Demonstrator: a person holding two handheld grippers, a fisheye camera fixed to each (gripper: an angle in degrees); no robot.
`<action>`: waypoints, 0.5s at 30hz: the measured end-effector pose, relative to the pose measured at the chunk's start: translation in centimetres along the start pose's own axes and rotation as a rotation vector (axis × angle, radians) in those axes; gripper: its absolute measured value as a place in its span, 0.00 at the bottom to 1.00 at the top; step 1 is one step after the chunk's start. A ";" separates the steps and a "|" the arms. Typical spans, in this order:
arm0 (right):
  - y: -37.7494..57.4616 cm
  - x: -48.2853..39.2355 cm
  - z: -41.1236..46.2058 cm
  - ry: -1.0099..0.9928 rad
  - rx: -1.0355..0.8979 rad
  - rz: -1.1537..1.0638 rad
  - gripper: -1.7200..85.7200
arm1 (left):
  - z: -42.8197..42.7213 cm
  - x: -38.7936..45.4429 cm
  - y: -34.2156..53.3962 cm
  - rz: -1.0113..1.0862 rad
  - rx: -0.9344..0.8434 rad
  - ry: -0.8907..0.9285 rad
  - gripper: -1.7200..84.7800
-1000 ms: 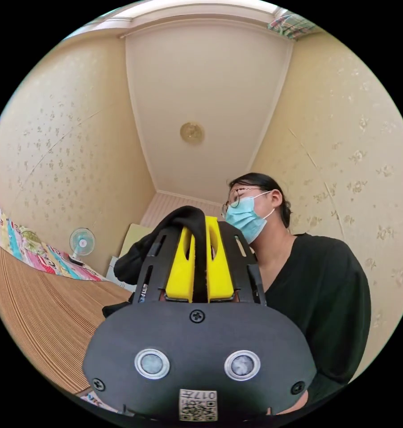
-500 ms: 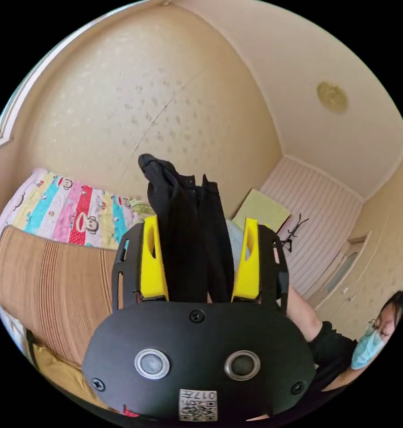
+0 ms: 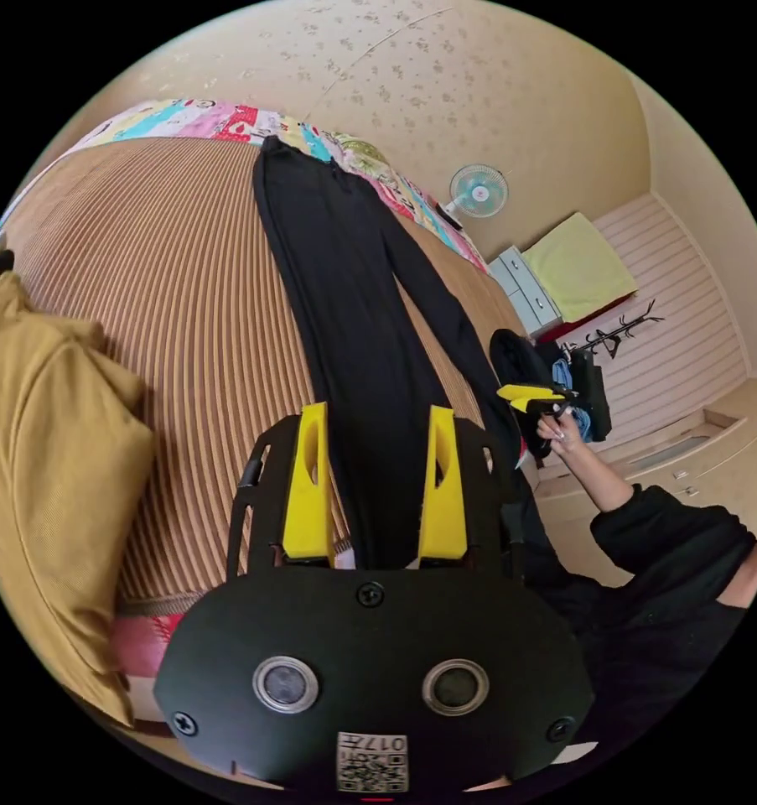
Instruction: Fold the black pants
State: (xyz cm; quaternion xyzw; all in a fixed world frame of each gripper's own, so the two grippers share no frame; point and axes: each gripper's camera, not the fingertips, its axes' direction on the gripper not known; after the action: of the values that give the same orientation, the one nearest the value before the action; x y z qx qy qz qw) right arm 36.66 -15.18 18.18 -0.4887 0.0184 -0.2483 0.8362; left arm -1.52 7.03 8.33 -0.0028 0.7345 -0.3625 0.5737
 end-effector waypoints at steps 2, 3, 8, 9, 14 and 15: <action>4.2 -2.0 0.6 -0.074 0.126 -0.019 0.12 | 0.7 1.3 4.5 -0.008 0.067 0.035 0.21; 5.2 -2.4 0.7 -0.086 0.155 -0.007 0.11 | 1.1 1.9 5.4 -0.010 0.083 0.042 0.21; 14.3 -4.2 -2.7 0.188 0.383 0.279 0.05 | 8.2 9.6 8.0 0.098 0.036 0.318 0.21; 15.3 -4.3 -3.3 0.214 0.410 0.306 0.05 | 9.3 10.5 8.0 0.098 0.016 0.342 0.21; 20.1 -3.7 -5.0 0.279 0.367 0.423 0.08 | 18.8 16.2 8.4 0.122 -0.129 0.404 0.22; 20.2 -3.6 -4.9 0.271 0.351 0.426 0.08 | 19.6 16.7 8.2 0.135 -0.156 0.417 0.23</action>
State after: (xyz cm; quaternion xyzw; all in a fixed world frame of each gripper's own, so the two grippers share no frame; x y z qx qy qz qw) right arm 40.17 -9.47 -1.80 -0.2845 0.1886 -0.1296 0.9310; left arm 12.71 -4.36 -11.69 0.0768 0.8614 -0.2581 0.4306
